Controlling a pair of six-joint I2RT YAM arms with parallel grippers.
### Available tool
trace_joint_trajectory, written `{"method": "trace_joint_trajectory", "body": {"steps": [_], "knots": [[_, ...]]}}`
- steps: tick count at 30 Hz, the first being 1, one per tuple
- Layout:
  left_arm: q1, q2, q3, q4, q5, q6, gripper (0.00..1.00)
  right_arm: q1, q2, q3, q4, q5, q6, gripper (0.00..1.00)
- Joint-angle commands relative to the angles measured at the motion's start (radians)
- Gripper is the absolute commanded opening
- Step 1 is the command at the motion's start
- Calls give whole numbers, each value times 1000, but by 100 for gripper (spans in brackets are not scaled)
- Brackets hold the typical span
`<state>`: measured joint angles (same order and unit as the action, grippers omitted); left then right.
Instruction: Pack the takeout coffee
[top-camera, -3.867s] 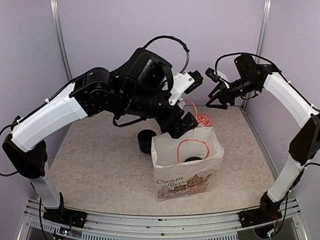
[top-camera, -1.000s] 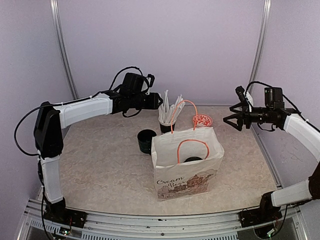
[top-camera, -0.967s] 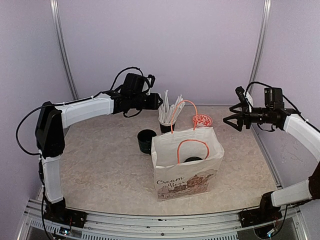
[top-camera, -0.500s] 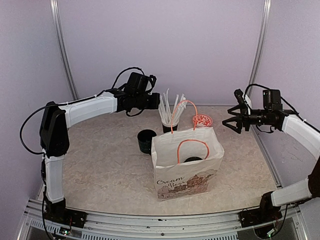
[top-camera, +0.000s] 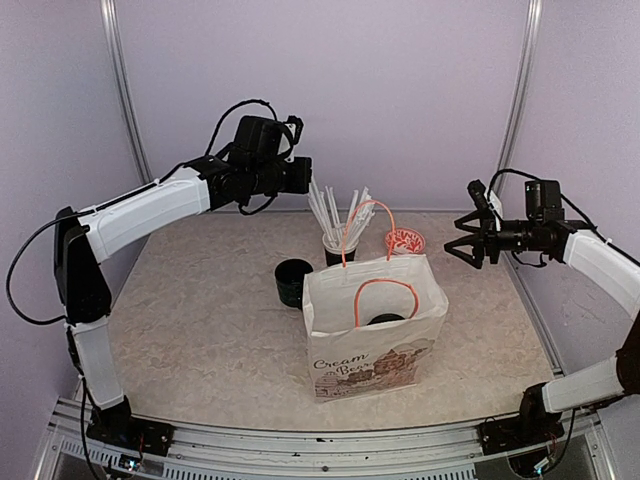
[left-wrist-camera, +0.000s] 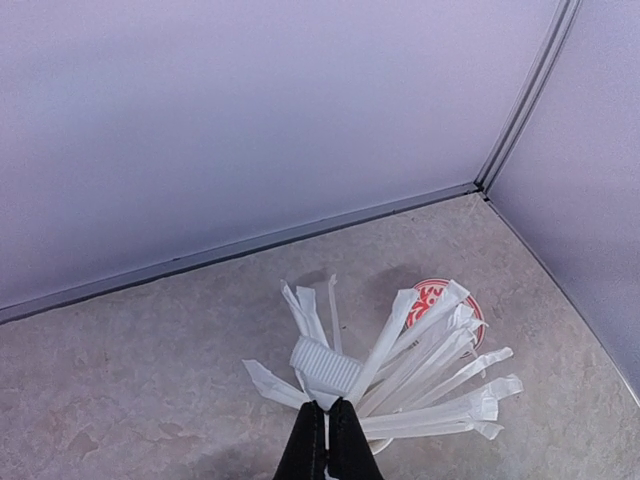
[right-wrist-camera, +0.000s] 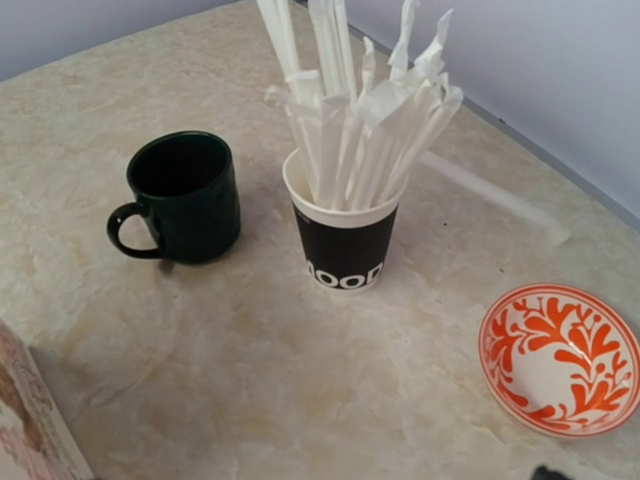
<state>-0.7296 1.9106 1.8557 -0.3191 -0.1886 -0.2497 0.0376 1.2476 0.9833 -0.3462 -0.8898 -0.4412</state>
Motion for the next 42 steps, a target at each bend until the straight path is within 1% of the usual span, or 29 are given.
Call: {"method": "trace_joint_trajectory", "body": {"steps": [1,11,13,15,16,17,19,23,25,26,28,29,30,32,37,39,42], "knots": [[-20,6,-38,50,-55,53,0,-4,-9,-13,0,-18,-17,90],[-24,58,-45,85,-14,70,2,-3,-2,-13,-3,-21,-23,90],[-24,63,-44,85,-1,69,8,-3,-1,-13,-2,-23,-24,90],[-24,66,-43,79,4,62,19,-4,1,-11,-2,-23,-24,90],[-24,68,-43,75,8,63,22,-2,1,-12,-3,-22,-24,90],[-24,69,-41,70,10,62,23,-3,2,-11,-3,-21,-25,90],[-24,65,-46,68,16,65,16,-4,4,-11,-3,-21,-25,90],[-24,42,-66,84,30,64,6,-3,7,-10,-4,-26,-25,90],[-24,37,-66,81,34,61,6,-3,8,-11,-4,-26,-25,90],[-24,34,-66,77,36,55,11,-3,9,-11,-4,-26,-27,90],[-26,26,-70,68,49,50,28,-3,7,-11,-5,-24,-27,90],[-30,22,-78,66,46,50,33,-3,7,-12,-5,-23,-28,90],[-36,5,-97,70,44,54,36,-4,7,-11,-5,-23,-28,90],[-42,-33,-150,92,69,63,40,-3,7,-10,-10,-24,-31,90],[-46,-131,-242,78,122,66,44,-1,20,-4,-20,-41,-40,90],[-54,-147,-261,70,141,86,47,0,26,0,-24,-44,-42,90],[-64,-132,-252,42,130,109,50,1,33,2,-27,-44,-45,90]]}}
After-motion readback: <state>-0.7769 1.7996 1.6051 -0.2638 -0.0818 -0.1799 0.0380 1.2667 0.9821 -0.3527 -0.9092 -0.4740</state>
